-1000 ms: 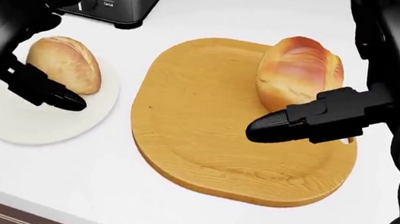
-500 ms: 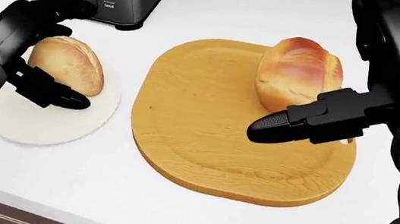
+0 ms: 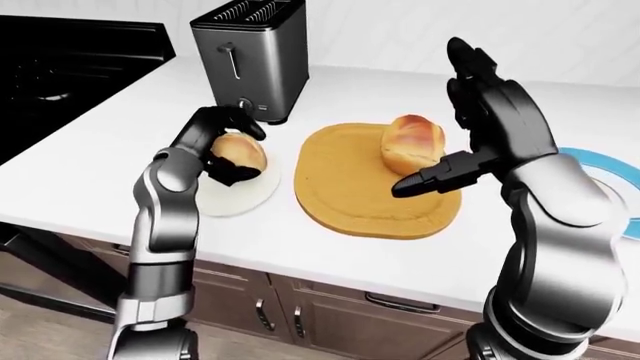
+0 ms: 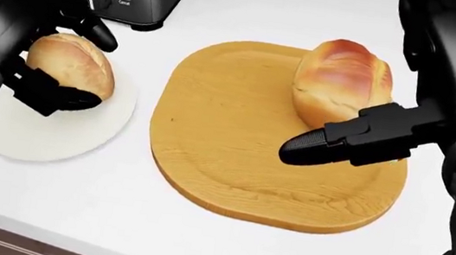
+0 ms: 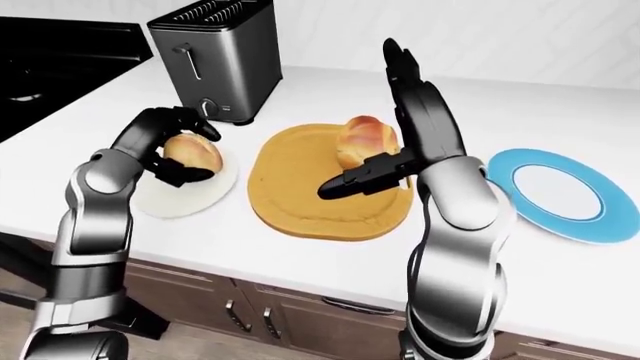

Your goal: Place all breads on the cutting board.

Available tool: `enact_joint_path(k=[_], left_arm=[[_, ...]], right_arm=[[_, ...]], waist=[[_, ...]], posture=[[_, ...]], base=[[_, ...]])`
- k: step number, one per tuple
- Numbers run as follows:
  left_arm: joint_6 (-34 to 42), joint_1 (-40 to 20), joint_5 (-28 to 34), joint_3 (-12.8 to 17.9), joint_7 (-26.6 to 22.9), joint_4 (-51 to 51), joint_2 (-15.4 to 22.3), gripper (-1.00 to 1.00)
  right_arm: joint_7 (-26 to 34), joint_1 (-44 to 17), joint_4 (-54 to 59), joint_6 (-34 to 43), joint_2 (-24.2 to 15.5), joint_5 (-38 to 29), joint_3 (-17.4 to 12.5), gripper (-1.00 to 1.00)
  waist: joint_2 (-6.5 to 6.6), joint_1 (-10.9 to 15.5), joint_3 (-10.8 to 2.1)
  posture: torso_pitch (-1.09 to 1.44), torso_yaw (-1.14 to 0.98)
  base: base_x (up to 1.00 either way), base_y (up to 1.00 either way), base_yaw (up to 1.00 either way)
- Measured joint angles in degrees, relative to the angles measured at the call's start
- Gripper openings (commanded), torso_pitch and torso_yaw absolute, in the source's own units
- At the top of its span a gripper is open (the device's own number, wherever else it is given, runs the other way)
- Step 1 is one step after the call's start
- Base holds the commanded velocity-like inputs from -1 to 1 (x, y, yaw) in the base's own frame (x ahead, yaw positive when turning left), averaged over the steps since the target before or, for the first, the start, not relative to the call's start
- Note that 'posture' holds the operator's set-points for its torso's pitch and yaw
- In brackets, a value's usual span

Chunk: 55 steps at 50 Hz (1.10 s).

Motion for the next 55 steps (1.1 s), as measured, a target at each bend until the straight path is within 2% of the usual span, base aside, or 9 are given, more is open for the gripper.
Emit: enact_joint_path(k=[2,9,15,17,21,29,39,46,55], left_arm=[[0.46,-0.23,-0.33,0.16,-0.21,-0.73,0.21,-0.36],[3.75,-1.69,-0.58,0.5,-1.75,-5.39,0.94,-0.47],[7.53,-1.72,-0.22,-0.51,-4.24,-12.81,-0.38,-0.56],[8.66,-2.07,0.13,-1.09,-4.94,-14.5,-1.15,-0.77],[11.3,-2.84,1.02,-2.44,-6.65,-19.02,-2.85,-1.0],[14.76,-4.42,3.88,-5.32,-10.02,-24.11,-6.65,-1.0],[15.66,-7.41,6.76,-7.77,-11.41,-22.91,-11.04,-1.0],[14.43,-10.24,7.59,-8.81,-10.26,-18.87,-13.66,-1.0],[11.97,-13.17,6.36,-9.23,-6.26,-10.8,-16.27,-0.98]], right_arm=[[0.08,-0.03,-0.01,-0.02,0.03,-0.1,-0.04,1.0],[0.47,-0.63,-0.14,0.67,-0.3,-0.32,-0.02,1.0],[1.01,-1.51,-0.69,1.6,-0.91,-0.7,-0.24,1.0],[1.13,-1.57,-0.93,1.79,-0.94,-0.8,-0.21,1.0],[1.39,-1.78,-1.22,2.35,-1.09,-0.92,-0.06,1.0],[1.68,-1.99,-1.76,3.0,-1.17,-1.13,-0.12,1.0],[1.38,-1.38,-1.74,2.67,-0.98,-0.66,-0.19,1.0],[1.68,-0.92,-2.44,2.62,-1.35,0.03,-0.86,1.0],[1.08,-0.46,-2.59,2.6,-1.87,1.56,-1.63,1.0]], waist=[[-0.03,0.01,0.01],[0.0,0.01,0.14],[-0.02,0.1,0.15],[-0.1,0.1,0.21],[-0.23,0.06,0.44],[-0.43,0.17,0.56],[-0.83,0.3,0.82],[-1.1,0.39,0.72],[-1.3,0.38,0.74]], posture=[[0.0,0.0],[0.0,0.0],[0.0,0.0],[0.0,0.0],[0.0,0.0],[0.0,0.0],[0.0,0.0],[0.0,0.0],[0.0,0.0]], base=[[0.0,0.0,0.0],[0.0,0.0,0.0],[0.0,0.0,0.0],[0.0,0.0,0.0],[0.0,0.0,0.0],[0.0,0.0,0.0],[0.0,0.0,0.0],[0.0,0.0,0.0],[0.0,0.0,0.0]])
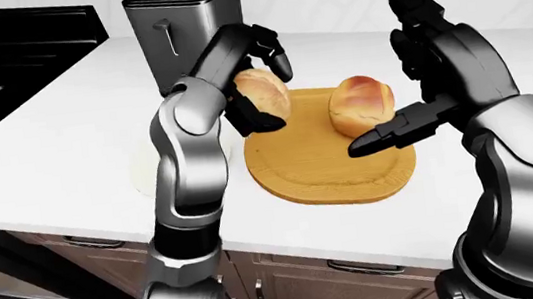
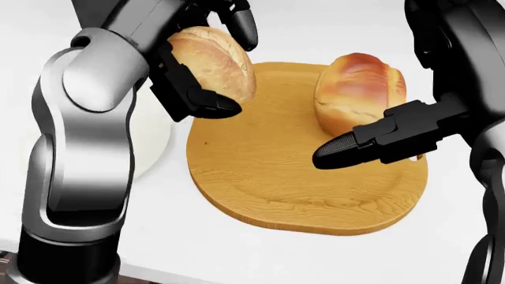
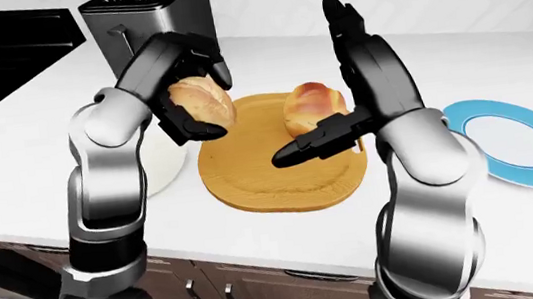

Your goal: Place all breads on the cutting board.

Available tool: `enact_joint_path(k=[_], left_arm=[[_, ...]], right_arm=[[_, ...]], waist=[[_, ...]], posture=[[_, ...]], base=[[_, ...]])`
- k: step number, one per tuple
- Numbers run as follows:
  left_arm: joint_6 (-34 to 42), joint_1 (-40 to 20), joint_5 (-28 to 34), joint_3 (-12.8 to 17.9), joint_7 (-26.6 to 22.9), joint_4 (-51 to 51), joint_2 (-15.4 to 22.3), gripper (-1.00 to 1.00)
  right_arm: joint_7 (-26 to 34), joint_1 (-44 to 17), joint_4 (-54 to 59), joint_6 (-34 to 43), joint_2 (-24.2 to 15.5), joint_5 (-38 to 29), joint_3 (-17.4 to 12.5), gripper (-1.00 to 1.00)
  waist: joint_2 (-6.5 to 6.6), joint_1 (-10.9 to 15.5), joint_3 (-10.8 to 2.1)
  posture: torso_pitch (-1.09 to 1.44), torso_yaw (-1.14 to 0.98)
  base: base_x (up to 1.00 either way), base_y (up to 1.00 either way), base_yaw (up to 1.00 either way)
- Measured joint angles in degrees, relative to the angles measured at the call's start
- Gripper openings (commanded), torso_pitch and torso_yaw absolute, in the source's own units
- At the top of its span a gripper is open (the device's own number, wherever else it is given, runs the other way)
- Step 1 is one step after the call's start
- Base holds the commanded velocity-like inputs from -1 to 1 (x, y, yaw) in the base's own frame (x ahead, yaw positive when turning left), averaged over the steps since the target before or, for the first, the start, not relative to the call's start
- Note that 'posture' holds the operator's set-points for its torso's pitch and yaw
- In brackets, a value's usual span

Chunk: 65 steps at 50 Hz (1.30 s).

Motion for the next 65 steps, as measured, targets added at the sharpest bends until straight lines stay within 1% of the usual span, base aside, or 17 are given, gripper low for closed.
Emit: enact_joint_path(k=[4,11,16,17,20,21,24,27,33,41,49,55,58,60,65], left_arm=[[-0.57,-0.15,-0.53,-0.77,1.47,1.21,-1.17,-0.87],[-2.98,0.94,-0.98,-2.46,3.35,4.08,-3.58,-0.76],[-4.13,2.44,-0.16,-3.4,3.55,4.35,-5.07,-0.58],[-4.35,2.83,0.1,-3.61,3.53,4.21,-5.42,-0.44],[-5.01,4.02,1.09,-4.34,3.34,3.98,-6.29,-0.24],[-5.17,4.27,1.32,-4.45,3.22,3.99,-6.48,-0.11],[-5.34,5.05,2.15,-4.55,2.94,3.72,-6.9,0.15],[-5.29,5.45,2.84,-4.52,2.54,3.15,-7.12,0.27],[-4.88,5.59,3.74,-4.25,1.83,1.46,-7.45,0.35],[-4.5,6.67,4.53,-5.45,0.34,0.07,-8.92,0.42],[-2.6,6.8,5.66,-4.57,-2.26,-5.08,-7.82,0.4],[-1.69,7.22,5.93,-4.01,-3.28,-7.07,-6.91,0.4],[0.11,8.09,6.41,-4.15,-5.38,-11.26,-6.24,0.37],[1.41,9.0,6.85,-3.81,-7.33,-15.61,-5.4,0.37],[5.15,9.32,7.0,-0.61,-11.27,-24.29,-1.97,0.36]], right_arm=[[-0.59,0.37,-0.05,-0.37,0.12,0.68,-0.33,1.0],[-1.12,0.48,-0.26,-0.09,-0.48,1.74,-0.39,1.0],[-1.47,0.73,-0.28,-0.22,-0.71,2.46,-0.69,1.0],[-1.6,0.81,-0.29,-0.21,-0.72,2.55,-0.72,1.0],[-1.87,1.34,-0.34,-0.46,-0.77,2.9,-0.67,1.0],[-1.91,1.39,-0.34,-0.45,-0.82,3.0,-0.64,1.0],[-2.21,1.81,-0.24,-0.98,-0.61,3.22,-0.67,1.0],[-2.68,2.3,0.2,-1.6,-0.23,3.35,-0.49,1.0],[-2.83,2.58,-0.01,-1.78,-0.18,3.57,-0.43,1.0],[-3.05,3.15,-0.3,-2.14,-0.21,3.91,-0.88,1.0],[-2.52,2.01,-0.94,-0.63,-2.05,4.45,-2.1,1.0],[-2.23,1.34,-1.23,0.28,-3.18,5.02,-2.4,1.0],[-1.22,0.92,-2.37,1.68,-4.94,5.71,-3.77,1.0],[-0.34,0.54,-3.69,3.27,-6.66,6.35,-5.6,1.0],[1.01,0.85,-6.86,6.53,-10.97,8.47,-11.07,1.0]], waist=[[-0.1,0.01,-0.08],[-0.22,0.06,-0.16],[-0.29,0.02,-0.18],[-0.3,0.03,-0.19],[-0.37,0.04,-0.27],[-0.38,0.03,-0.25],[-0.4,0.0,-0.29],[-0.39,0.0,-0.28],[-0.42,0.07,-0.37],[-0.59,0.1,-0.37],[-0.54,0.07,-0.27],[-0.57,0.14,-0.24],[-0.61,0.15,0.03],[-0.61,0.14,0.18],[-0.69,0.21,0.2]], posture=[[0.0,0.0],[0.0,0.0],[0.0,0.0],[0.0,0.0],[0.0,0.0],[0.0,0.0],[0.0,0.0],[0.0,0.0],[0.0,0.0],[0.0,0.0],[0.0,0.0],[0.0,0.0],[0.0,0.0],[0.0,0.0],[0.0,0.0]], base=[[0.0,0.0,0.0],[0.0,0.0,0.0],[0.0,0.0,0.0],[0.0,0.0,0.0],[0.0,0.0,0.0],[0.0,0.0,0.0],[0.0,0.0,0.0],[0.0,0.0,0.0],[0.0,0.0,0.0],[0.0,0.0,0.0],[0.0,0.0,0.0],[0.0,0.0,0.0],[0.0,0.0,0.0],[0.0,0.0,0.0],[0.0,0.0,0.0]])
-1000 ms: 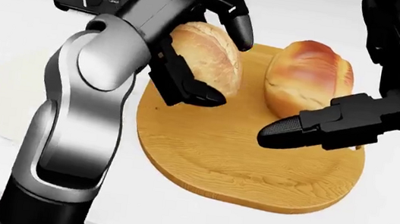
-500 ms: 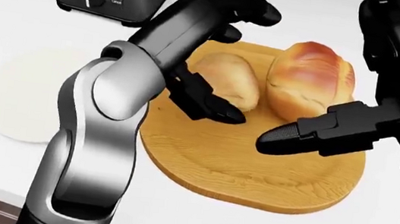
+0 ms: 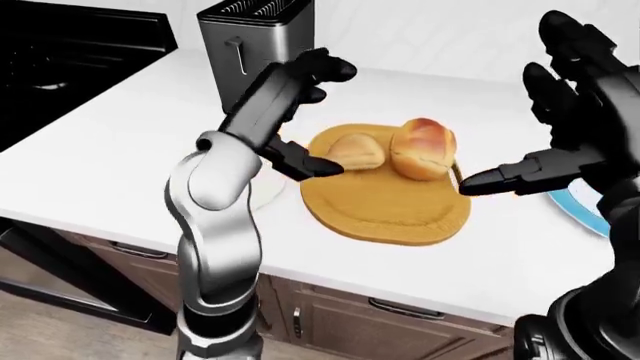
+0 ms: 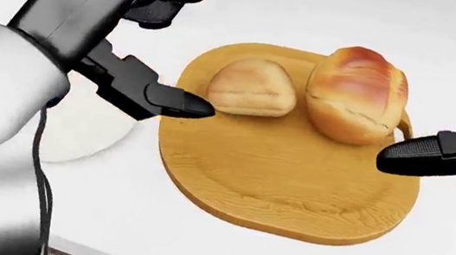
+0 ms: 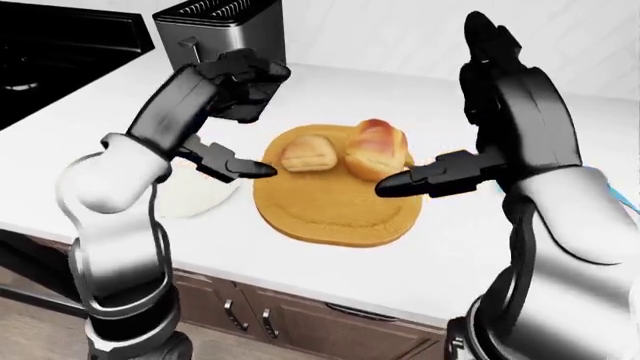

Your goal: Place all breads on the cutting board.

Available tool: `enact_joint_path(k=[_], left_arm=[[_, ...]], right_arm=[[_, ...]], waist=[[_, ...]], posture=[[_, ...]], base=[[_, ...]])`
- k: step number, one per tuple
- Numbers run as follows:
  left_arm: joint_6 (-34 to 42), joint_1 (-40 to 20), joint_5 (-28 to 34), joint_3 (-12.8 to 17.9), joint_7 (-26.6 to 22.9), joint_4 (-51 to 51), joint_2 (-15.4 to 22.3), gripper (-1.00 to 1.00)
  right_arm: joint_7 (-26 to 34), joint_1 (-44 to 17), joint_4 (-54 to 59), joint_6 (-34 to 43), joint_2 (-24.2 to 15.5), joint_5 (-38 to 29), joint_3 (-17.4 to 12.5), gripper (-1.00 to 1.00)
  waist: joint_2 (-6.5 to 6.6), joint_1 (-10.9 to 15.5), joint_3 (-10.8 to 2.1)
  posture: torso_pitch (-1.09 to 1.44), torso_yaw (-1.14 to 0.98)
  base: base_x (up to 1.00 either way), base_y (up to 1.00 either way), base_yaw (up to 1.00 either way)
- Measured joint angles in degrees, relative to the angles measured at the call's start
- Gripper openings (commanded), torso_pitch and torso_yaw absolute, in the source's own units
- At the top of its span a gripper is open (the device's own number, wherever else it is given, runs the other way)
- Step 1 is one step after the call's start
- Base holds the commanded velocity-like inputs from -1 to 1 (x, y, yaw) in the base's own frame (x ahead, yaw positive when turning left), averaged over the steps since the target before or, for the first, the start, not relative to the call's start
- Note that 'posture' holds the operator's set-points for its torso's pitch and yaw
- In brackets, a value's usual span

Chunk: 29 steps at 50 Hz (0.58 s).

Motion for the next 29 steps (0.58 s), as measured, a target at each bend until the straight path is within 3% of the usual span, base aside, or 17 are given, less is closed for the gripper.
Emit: enact_joint_path(k=[5,10,13,15,17,20,29], left_arm=[[4.57,0.77,-0.23,2.16,-2.8,-7.27,3.51,0.4],[9.01,3.17,-2.12,5.05,-4.72,-14.55,7.4,0.51],[10.9,4.11,-4.49,7.79,-4.03,-15.97,9.88,0.61],[12.39,4.46,-6.29,9.23,-2.98,-16.42,11.5,0.87],[14.03,4.84,-8.46,10.59,-1.99,-17.44,13.1,1.0],[16.1,5.76,-12.08,12.87,-0.4,-19.22,15.75,1.0],[16.57,13.75,-26.61,25.96,7.27,-18.78,22.86,1.0]], right_arm=[[0.99,1.53,-2.44,2.52,-3.74,3.82,-6.23,1.0],[2.19,5.85,-4.13,2.64,-6.46,8.51,-15.27,1.0],[2.64,7.84,-4.45,2.59,-7.75,11.34,-20.6,1.0],[2.55,8.72,-4.44,2.36,-8.57,13.16,-23.32,1.0],[2.76,9.61,-4.73,2.46,-9.78,15.15,-26.07,1.0],[3.18,11.69,-5.14,2.06,-10.83,17.85,-30.58,1.0],[6.85,16.92,-5.6,2.77,-14.7,24.1,-46.38,1.0]], waist=[[-0.05,0.13,0.12],[-0.22,0.14,0.35],[-0.19,0.16,0.45],[-0.19,0.13,0.49],[-0.21,0.12,0.53],[-0.32,0.1,0.55],[-0.01,0.04,0.73]], posture=[[0.0,0.0],[0.0,0.0],[0.0,0.0],[0.0,0.0],[0.0,0.0],[0.0,0.0],[0.0,0.0]], base=[[0.0,0.0,0.0],[0.0,0.0,0.0],[0.0,0.0,0.0],[0.0,0.0,0.0],[0.0,0.0,0.0],[0.0,0.0,0.0],[0.0,0.0,0.0]])
